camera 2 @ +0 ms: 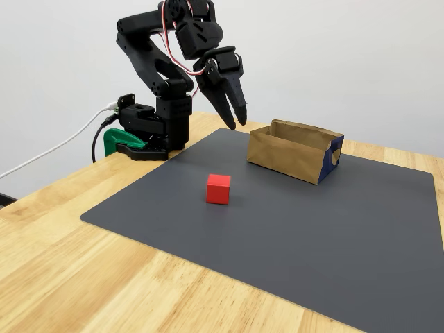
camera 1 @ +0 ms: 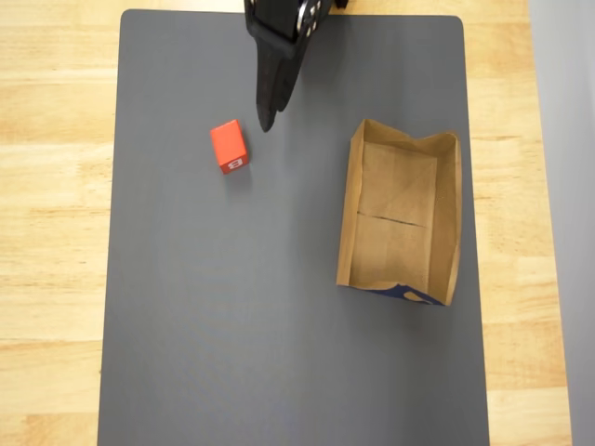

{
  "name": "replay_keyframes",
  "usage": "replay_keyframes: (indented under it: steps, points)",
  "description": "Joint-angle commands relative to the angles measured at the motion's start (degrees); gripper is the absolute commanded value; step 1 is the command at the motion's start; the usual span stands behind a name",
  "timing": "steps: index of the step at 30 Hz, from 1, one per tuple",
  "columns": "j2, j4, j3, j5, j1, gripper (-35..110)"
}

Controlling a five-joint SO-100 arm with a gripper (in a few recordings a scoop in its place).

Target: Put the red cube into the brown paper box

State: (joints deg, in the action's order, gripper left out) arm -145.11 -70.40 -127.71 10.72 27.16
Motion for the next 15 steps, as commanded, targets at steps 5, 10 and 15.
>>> replay_keyframes:
  steps: [5,10,15]
  points:
    - [8.96,-5.71,7.03,1.14,7.56,17]
    - [13.10,-11.07,8.88,-0.26,10.63,18]
    - [19.34,-9.93,9.58,-2.29,12.74,22]
